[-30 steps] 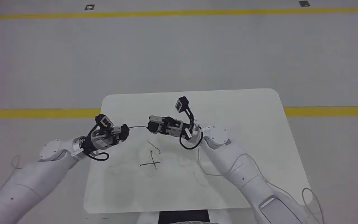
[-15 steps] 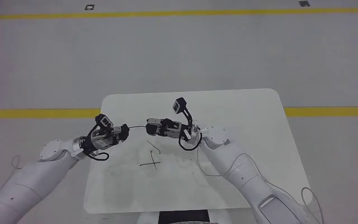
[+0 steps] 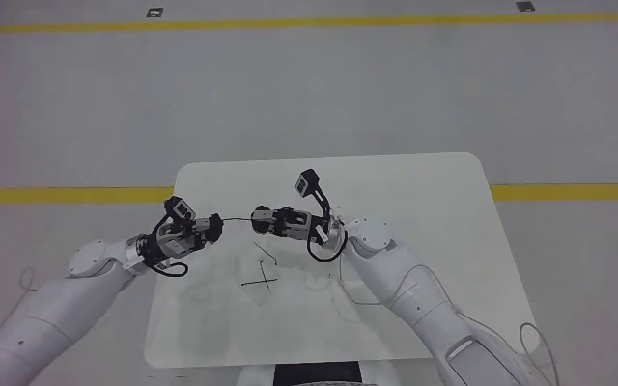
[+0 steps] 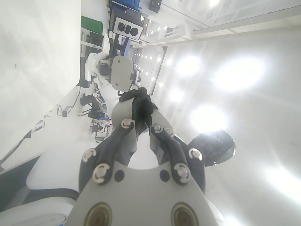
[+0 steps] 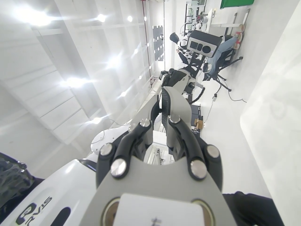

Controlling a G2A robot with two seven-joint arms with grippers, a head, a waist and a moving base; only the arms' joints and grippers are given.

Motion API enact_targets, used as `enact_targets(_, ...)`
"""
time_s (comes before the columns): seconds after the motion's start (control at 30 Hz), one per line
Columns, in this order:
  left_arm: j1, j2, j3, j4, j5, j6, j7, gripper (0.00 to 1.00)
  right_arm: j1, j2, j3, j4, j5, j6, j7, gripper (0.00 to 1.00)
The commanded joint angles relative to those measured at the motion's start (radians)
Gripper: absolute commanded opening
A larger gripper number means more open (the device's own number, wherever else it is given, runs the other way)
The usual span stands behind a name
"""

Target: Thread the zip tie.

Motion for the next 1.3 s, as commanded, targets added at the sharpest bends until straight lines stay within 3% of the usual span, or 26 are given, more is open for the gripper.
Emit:
enact_targets(0.0,0.000,0.000,0.000,0.000,0.000,0.000,0.000,0.00,0.000,0.000,0.000,-0.001,-0.001,0.001,-0.001,0.00)
enact_targets(0.17,0.000,0.000,0.000,0.000,0.000,0.000,0.000,0.00,-0.002,0.001,-0.001,-0.004,-0.006,0.003,-0.002,0.01)
enact_targets(0.23,0.000,0.000,0.000,0.000,0.000,0.000,0.000,0.00,-0.002,0.002,-0.001,-0.005,-0.007,0.004,-0.002,0.13)
enact_targets(0.33,0.000,0.000,0.000,0.000,0.000,0.000,0.000,0.00,-0.004,0.003,-0.001,-0.009,-0.010,0.005,-0.004,0.22)
enact_targets(0.47,0.000,0.000,0.000,0.000,0.000,0.000,0.000,0.00,-0.007,0.005,0.001,-0.017,-0.015,0.007,-0.003,0.23)
enact_targets(0.67,0.000,0.000,0.000,0.000,0.000,0.000,0.000,0.00,-0.011,0.007,0.002,-0.029,-0.017,0.013,-0.002,0.20)
enact_targets(0.93,0.000,0.000,0.000,0.000,0.000,0.000,0.000,0.00,-0.016,0.010,0.002,-0.043,-0.020,0.015,-0.002,0.00)
enact_targets(1.27,0.000,0.000,0.000,0.000,0.000,0.000,0.000,0.00,-0.020,0.013,0.003,-0.051,-0.031,0.017,-0.016,0.00)
